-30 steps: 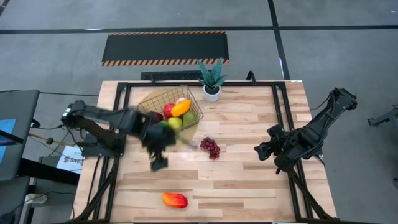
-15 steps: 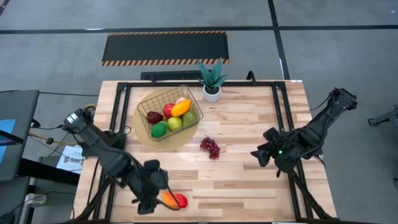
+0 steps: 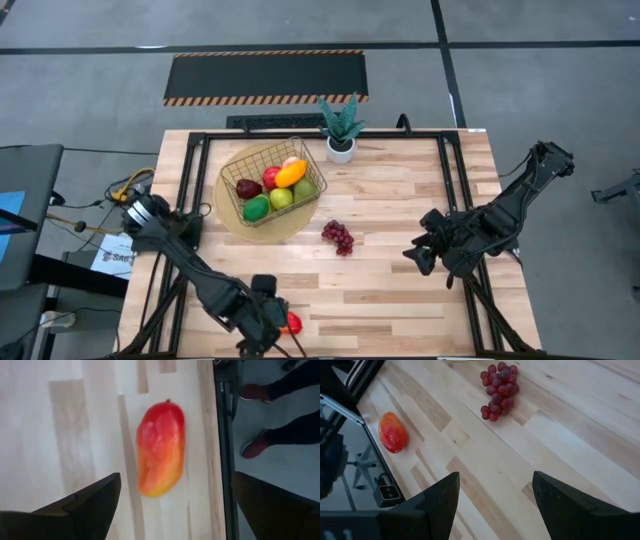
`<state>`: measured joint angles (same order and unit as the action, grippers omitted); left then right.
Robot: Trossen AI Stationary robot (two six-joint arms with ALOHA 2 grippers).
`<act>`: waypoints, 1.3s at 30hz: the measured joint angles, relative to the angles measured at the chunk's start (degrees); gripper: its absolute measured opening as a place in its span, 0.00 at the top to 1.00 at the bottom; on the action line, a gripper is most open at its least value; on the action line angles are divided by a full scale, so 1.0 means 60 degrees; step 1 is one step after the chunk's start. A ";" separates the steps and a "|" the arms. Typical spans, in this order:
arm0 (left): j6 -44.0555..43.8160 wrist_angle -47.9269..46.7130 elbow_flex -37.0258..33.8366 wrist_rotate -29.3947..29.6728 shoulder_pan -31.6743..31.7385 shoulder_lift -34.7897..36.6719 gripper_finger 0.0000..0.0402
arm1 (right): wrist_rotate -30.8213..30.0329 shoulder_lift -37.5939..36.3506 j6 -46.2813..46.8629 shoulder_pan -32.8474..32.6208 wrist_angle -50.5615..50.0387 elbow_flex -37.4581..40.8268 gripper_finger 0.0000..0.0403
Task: Build produce basket
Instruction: Put the red mango into the wire basket
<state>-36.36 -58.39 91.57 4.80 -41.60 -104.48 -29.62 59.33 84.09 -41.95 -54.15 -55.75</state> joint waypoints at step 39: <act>-0.0049 0.3730 -0.2539 -0.0195 0.0742 -0.1222 0.20 | 0.0188 0.0000 -0.0095 -0.0004 0.0044 0.0000 0.32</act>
<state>-36.66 -36.01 76.34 3.63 -37.15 -111.81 -28.49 59.33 83.53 -41.98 -53.89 -55.75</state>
